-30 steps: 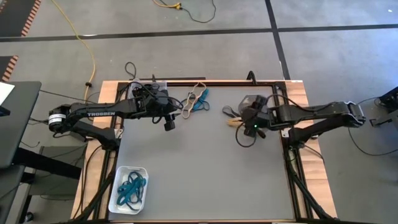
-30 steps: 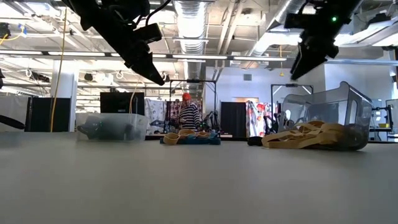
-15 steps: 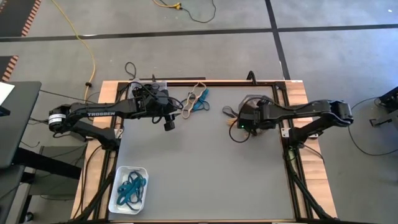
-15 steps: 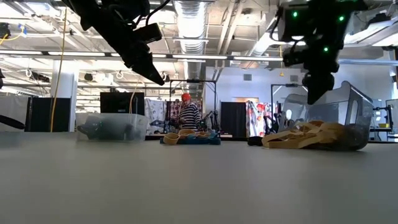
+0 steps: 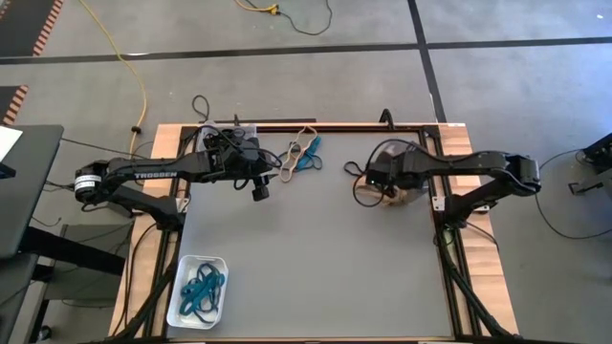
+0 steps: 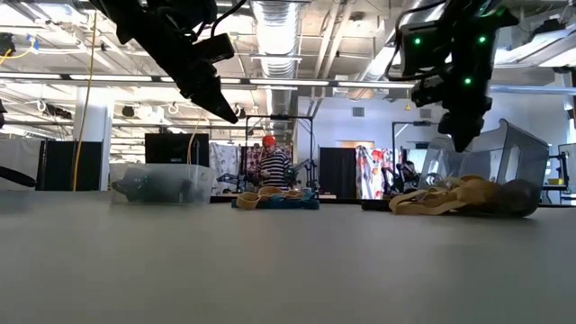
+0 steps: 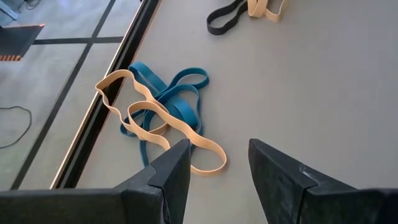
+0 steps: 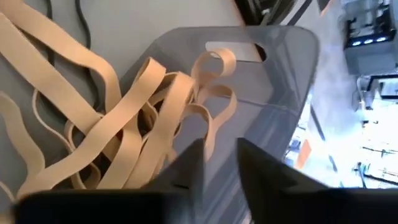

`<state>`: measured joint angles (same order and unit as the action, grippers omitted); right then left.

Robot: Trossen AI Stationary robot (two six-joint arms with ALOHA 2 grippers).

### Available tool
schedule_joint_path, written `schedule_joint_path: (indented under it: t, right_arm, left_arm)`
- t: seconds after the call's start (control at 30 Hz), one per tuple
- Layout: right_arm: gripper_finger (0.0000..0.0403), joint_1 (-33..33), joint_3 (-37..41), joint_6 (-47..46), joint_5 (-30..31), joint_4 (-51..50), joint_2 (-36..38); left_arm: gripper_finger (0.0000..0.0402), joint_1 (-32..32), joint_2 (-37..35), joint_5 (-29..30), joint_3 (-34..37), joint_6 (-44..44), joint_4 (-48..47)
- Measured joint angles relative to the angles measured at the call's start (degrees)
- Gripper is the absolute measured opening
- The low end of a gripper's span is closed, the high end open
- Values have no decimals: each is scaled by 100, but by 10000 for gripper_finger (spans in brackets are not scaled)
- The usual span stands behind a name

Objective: Sort rubber bands into baskets
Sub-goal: Adjust the black transparent bin to the top right of the table

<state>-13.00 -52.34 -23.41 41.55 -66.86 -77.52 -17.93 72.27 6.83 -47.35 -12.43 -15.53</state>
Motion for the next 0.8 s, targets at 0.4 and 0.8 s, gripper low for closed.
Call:
schedule_joint_path:
  t: [0.4, 0.8]
  right_arm:
    - [30, -179, 0, 205, -244, 52, 0]
    - [16, -53, -430, 524, -443, 69, 45]
  left_arm:
    - [153, 0, 0, -2, 0, 0, 0]
    - [153, 2, 0, -2, 0, -22, -4]
